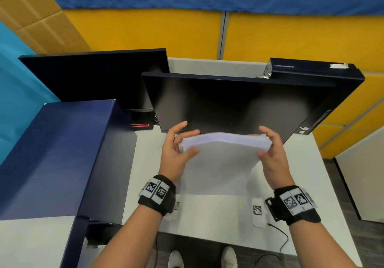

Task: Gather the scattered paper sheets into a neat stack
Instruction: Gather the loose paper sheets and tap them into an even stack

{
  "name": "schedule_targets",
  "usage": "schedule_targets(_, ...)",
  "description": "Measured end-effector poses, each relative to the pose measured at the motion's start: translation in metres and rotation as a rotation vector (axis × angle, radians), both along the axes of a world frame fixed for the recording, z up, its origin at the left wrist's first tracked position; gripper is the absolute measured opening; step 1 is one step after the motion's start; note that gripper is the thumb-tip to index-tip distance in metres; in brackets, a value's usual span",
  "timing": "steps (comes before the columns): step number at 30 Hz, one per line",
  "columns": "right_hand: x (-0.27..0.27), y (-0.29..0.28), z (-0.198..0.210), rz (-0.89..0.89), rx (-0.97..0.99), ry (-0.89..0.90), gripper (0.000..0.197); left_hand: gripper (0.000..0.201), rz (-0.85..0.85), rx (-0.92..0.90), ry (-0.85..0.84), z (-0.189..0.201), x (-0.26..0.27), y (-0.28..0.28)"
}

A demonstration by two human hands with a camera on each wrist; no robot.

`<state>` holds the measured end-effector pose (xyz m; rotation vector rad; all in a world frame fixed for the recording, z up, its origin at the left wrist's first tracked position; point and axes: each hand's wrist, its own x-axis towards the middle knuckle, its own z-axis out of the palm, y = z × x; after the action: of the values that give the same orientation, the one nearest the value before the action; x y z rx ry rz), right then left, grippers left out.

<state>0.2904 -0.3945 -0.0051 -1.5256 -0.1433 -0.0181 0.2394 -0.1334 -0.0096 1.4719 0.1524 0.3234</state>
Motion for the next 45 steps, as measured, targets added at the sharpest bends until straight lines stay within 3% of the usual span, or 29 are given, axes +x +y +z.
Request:
schedule_targets(2,0.001,-0.008,-0.017,0.124,-0.130,0.109,0.055,0.086,-0.130,0.143,0.147,-0.024,-0.003,0.010)
schedule_targets(5,-0.004,0.004,-0.032,0.049,-0.252,0.169,0.039,0.054,-0.095,0.378,0.287,-0.046,-0.001,-0.002)
schedule_targets(7,-0.007,0.011,-0.028,-0.037,-0.182,0.161,0.031,0.038,0.003,0.320,0.304,-0.039,0.003,-0.008)
schedule_targets(12,-0.008,0.004,-0.010,-0.077,-0.122,-0.021,0.037,0.039,0.042,0.247,0.141,-0.020,0.005,-0.010)
schedule_targets(18,-0.010,-0.002,-0.045,-0.009,-0.284,0.161,0.036,0.052,0.012,0.306,0.250,-0.048,0.005,-0.003)
schedule_targets(24,-0.006,0.005,-0.021,-0.089,-0.180,0.073,0.029,0.039,0.084,0.210,0.180,-0.027,0.013,-0.010)
schedule_targets(30,-0.011,0.003,-0.047,-0.066,-0.231,0.178,0.028,0.037,0.165,0.191,0.335,-0.052,0.003,-0.021)
schedule_targets(35,-0.016,0.003,-0.022,-0.058,-0.066,0.090,0.039,0.059,0.282,0.178,0.113,-0.017,-0.006,-0.040)
schedule_targets(37,-0.016,0.013,-0.006,-0.110,0.005,0.065,0.037,0.056,0.349,0.126,0.064,-0.005,-0.007,-0.052)
schedule_targets(40,-0.011,0.031,0.009,-0.292,-0.004,0.093,0.028,0.017,0.425,0.023,0.064,0.012,-0.002,-0.063)
schedule_targets(41,-0.008,0.035,0.011,-0.341,0.008,0.124,0.026,0.012,0.448,-0.016,0.097,0.017,0.001,-0.064)
schedule_targets(45,0.001,0.041,0.015,-0.411,0.028,0.154,0.023,0.030,0.498,-0.103,0.163,0.022,0.014,-0.058)
